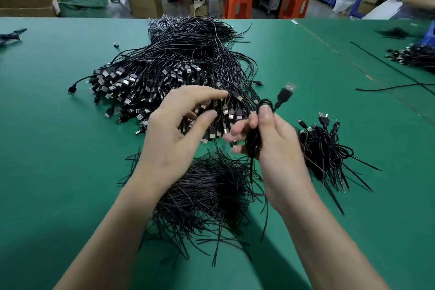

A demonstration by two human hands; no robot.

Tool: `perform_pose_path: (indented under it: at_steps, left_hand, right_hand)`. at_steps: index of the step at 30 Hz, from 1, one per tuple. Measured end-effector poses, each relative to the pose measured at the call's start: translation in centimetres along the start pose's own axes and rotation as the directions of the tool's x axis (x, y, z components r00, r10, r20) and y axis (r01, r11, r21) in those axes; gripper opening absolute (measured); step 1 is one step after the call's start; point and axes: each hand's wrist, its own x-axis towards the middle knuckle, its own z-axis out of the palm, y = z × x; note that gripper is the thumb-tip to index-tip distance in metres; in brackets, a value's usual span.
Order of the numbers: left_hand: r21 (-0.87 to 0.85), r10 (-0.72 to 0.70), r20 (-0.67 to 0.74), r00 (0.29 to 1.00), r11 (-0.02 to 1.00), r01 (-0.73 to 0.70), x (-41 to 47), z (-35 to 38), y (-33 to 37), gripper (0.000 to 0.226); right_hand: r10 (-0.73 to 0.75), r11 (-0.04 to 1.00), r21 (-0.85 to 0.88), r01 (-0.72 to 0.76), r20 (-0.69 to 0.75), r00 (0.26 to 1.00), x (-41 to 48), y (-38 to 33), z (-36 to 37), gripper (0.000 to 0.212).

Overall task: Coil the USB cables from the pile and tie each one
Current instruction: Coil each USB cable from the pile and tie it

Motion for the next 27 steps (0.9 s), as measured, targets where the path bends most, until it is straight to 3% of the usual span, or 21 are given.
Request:
perform_pose_path:
  at_steps: [3,6,9,12,15,17,23,25,27]
  left_hand:
    - [-0.185,-0.206,0.221,0.953,0.951,0.248,0.3,0.0,-0.3,0.028]
    - [-0.362,-0.213,0.467,0.858,0.839,0.406,-0.1,0.3,-0.9,0.034]
    - [-0.549,-0.175,0.521,0.835,0.681,0.485,-0.5,-0.1,-1.0,0.032]
    - [-0.600,-0.182,0.515,0.838,0.621,0.504,-0.5,-0.1,-1.2,0.058]
    - [-0.644,-0.207,0.431,0.878,0.611,0.460,-0.5,0.4,-0.9,0.034]
    - [-0.647,-0.244,0.374,0.895,0.622,0.440,-0.4,1.0,-0.4,0.021]
    - [-0.624,-0.331,0.245,0.911,0.665,0.410,-0.3,2.2,0.2,0.020]
    - [-0.634,-0.336,0.210,0.918,0.668,0.389,-0.3,2.2,0.1,0.019]
    - [-0.637,-0.338,0.180,0.924,0.675,0.371,-0.3,2.3,0.1,0.020]
  right_hand:
    - [0.046,0.991,-0.134,-0.029,0.127,0.991,-0.5,0.7,0.8,0.039]
    - [0.113,0.990,-0.113,-0.082,0.298,0.948,-0.9,1.0,0.9,0.040]
    - [0.210,0.975,-0.039,-0.218,0.469,0.858,-1.0,0.8,0.5,0.042]
    - [0.284,0.940,-0.002,-0.342,0.563,0.776,-1.0,0.4,0.1,0.041]
    - [0.330,0.921,-0.018,-0.389,0.566,0.755,-1.0,0.2,0.1,0.046]
    - [0.340,0.919,-0.020,-0.394,0.547,0.765,-0.8,0.1,0.1,0.049]
    - [0.305,0.933,0.036,-0.359,0.455,0.837,-0.4,0.1,0.0,0.040]
    - [0.252,0.965,-0.039,-0.258,0.396,0.883,-0.6,0.3,-0.1,0.032]
    - [0.121,0.958,-0.285,-0.032,0.301,0.946,-0.9,0.6,0.1,0.027]
